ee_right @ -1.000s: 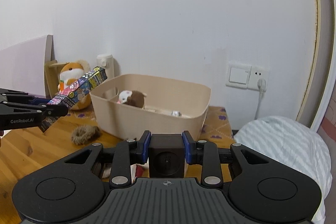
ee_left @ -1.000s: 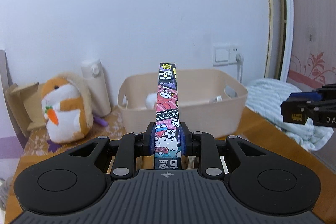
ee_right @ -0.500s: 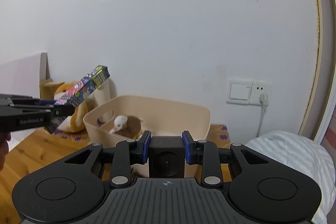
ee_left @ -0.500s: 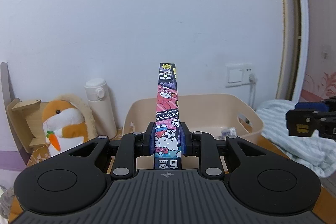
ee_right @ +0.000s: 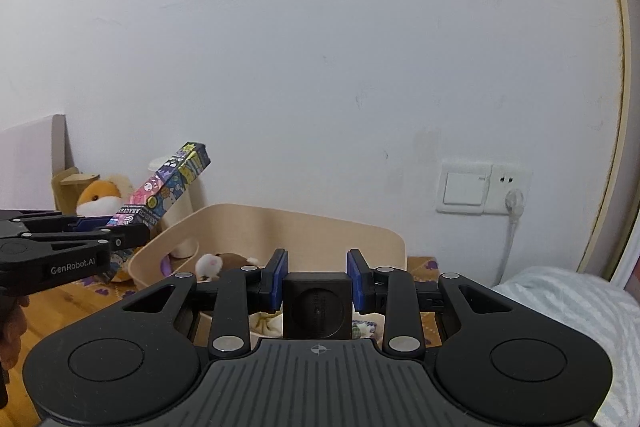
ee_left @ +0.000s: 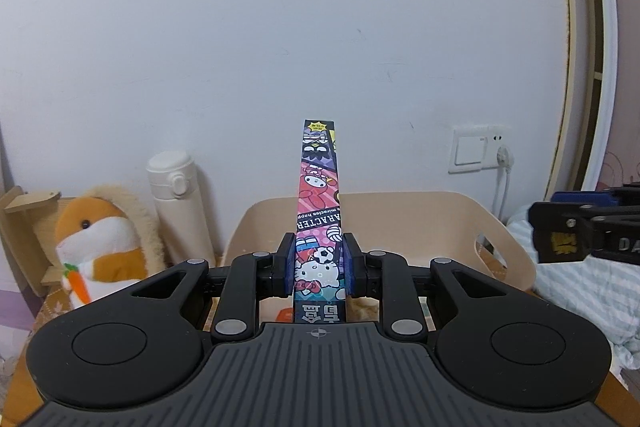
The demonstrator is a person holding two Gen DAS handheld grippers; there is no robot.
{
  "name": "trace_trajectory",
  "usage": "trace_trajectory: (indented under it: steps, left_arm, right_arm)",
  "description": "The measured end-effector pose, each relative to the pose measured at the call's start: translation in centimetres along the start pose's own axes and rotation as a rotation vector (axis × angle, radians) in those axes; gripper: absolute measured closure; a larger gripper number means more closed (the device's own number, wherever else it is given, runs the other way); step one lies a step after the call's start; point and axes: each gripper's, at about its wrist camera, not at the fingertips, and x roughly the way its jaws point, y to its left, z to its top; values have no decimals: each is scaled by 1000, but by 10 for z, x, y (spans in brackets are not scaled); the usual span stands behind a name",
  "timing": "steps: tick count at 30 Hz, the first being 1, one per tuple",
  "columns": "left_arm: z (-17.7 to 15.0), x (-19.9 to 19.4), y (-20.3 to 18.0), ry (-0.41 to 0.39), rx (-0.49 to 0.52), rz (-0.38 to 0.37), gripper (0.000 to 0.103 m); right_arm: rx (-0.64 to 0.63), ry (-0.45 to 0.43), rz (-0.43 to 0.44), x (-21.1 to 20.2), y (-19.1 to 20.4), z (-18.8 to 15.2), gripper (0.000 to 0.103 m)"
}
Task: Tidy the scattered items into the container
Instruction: 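Lift both boxes and carry them over the basket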
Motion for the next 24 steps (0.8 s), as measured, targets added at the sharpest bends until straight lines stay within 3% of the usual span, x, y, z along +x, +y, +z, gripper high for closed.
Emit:
trace_trajectory:
  steps: [14, 24]
  left_arm:
    - [-16, 59, -20, 103, 25, 1, 80]
    - [-29, 66, -29, 107, 69, 2, 80]
  right_arm:
    - [3, 111, -23, 68, -3, -5, 74]
    - [-6, 168, -33, 91, -1, -19, 74]
